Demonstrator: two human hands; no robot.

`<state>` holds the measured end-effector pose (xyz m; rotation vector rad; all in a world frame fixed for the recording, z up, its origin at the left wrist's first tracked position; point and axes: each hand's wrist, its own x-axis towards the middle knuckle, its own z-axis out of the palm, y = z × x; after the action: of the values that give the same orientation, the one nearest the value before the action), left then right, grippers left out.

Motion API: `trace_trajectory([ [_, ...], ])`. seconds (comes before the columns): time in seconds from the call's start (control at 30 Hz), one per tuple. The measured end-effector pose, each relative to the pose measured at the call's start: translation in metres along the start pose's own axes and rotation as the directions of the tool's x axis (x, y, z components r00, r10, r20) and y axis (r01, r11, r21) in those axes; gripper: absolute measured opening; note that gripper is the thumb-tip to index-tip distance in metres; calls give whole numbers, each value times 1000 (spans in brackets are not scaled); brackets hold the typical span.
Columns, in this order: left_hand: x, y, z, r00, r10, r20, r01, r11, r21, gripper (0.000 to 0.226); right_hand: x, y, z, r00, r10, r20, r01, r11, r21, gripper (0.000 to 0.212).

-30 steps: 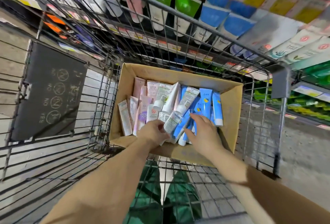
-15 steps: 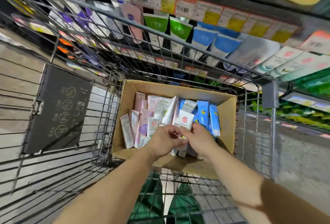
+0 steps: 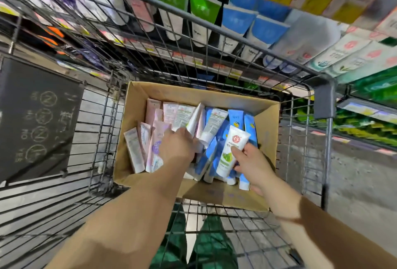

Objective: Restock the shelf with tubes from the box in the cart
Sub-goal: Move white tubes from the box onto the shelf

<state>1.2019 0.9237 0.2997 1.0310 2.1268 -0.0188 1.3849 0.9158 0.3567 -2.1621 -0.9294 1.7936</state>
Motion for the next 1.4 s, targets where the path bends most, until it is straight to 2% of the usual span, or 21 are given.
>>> trace_trajectory([
  [0.13, -5, 4, -5, 998, 13, -57, -13, 1000, -6, 17, -2, 0, -1, 1000, -6, 8, 5, 1000, 26, 11],
  [0.33, -26, -12, -2, 1000, 10, -11, -12, 980, -201, 14, -8, -9, -2, 999, -17, 33, 15, 998, 58, 14],
  [0.43, -38, -17, -9, 997, -29, 72, 55, 920, -388, 23, -13, -17, -1, 998, -4, 60, -1, 997, 81, 15],
  [0.53, -45, -21, -23, 992, -42, 117, 98, 837, -538, 35, -21, -25, -1, 992, 65, 107, -82, 984, 157, 23],
  [0.6, -53, -19, -37, 990, 13, 140, 73, 803, -592, 43, -27, -28, -2, 984, 95, 152, -127, 968, 218, 31],
  [0.73, -77, -5, -76, 965, 180, 191, -28, 794, -607, 78, -51, -46, -9, 977, 76, 198, -137, 939, 316, 32],
  [0.87, -110, 27, -120, 900, 358, 247, -159, 800, -579, 57, -92, -77, -25, 983, -40, 176, -27, 932, 362, 27],
  [1.07, -161, 104, -158, 749, 628, 210, -440, 710, -550, 53, -162, -118, -81, 958, -279, 61, 223, 863, 453, 21],
  [1.17, -194, 147, -165, 678, 709, 195, -519, 649, -556, 50, -187, -119, -127, 933, -359, -11, 319, 815, 483, 25],
  [1.3, -239, 208, -150, 573, 804, 159, -622, 553, -554, 68, -222, -103, -205, 914, -385, -127, 396, 782, 480, 22],
  [1.4, -297, 263, -119, 495, 853, 167, -653, 492, -575, 54, -258, -76, -278, 877, -421, -231, 478, 719, 506, 21],
])
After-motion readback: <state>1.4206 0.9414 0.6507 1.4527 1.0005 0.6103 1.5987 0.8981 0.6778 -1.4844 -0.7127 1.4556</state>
